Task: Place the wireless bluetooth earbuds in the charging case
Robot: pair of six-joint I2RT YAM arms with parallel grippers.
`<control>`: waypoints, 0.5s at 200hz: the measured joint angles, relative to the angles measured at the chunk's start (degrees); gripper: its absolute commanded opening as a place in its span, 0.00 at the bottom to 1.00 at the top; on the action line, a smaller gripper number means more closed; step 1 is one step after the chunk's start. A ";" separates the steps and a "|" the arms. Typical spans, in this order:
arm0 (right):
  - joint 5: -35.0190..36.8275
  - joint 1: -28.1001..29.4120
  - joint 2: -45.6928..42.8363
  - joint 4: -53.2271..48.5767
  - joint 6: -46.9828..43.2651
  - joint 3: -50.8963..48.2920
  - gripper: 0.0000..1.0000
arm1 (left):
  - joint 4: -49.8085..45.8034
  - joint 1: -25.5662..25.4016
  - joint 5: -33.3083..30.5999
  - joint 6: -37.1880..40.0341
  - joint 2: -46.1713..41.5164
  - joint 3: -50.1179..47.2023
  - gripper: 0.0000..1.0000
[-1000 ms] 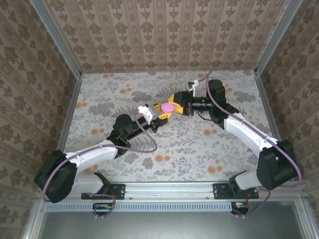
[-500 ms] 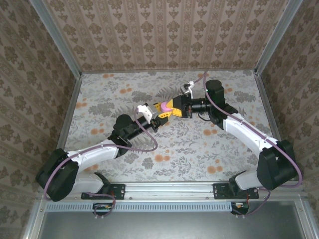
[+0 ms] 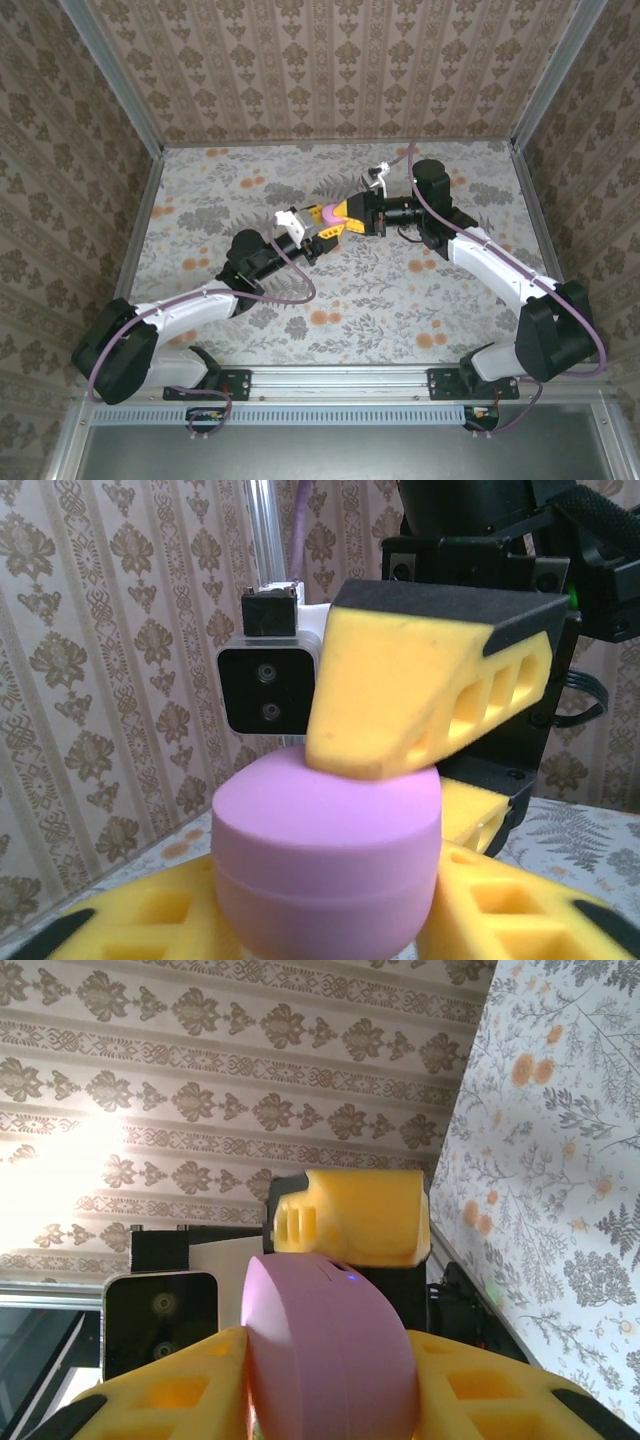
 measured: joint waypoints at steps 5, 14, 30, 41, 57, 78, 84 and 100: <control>0.11 0.00 0.00 -0.20 -0.04 0.00 0.33 | -0.15 0.00 -0.02 0.00 0.00 0.00 0.51; 0.20 0.00 0.00 -0.57 -0.26 0.00 0.32 | -0.31 0.00 0.00 0.26 0.00 0.00 0.58; 0.55 -0.07 0.00 -1.29 -0.63 0.00 0.32 | -1.11 0.00 0.00 0.79 -0.31 0.00 0.63; 1.07 -0.26 -0.09 -1.86 -0.85 0.00 0.32 | -2.16 0.00 0.00 1.09 -0.81 0.00 0.63; 2.05 -0.68 -0.26 -2.14 -0.90 0.00 0.31 | -3.80 0.00 0.00 1.44 -1.81 0.00 0.64; 2.91 -0.96 -0.28 -2.10 -0.90 -0.04 0.32 | -5.11 0.00 -0.48 1.73 -3.54 -0.15 0.68; 3.32 -0.98 -0.28 -2.10 -0.90 -0.09 0.31 | -5.62 0.00 -0.70 1.92 -4.28 -0.37 0.68; 4.31 -1.09 -0.28 -2.51 -1.81 -0.28 0.32 | -7.26 0.04 -1.88 2.45 -6.64 -1.40 0.69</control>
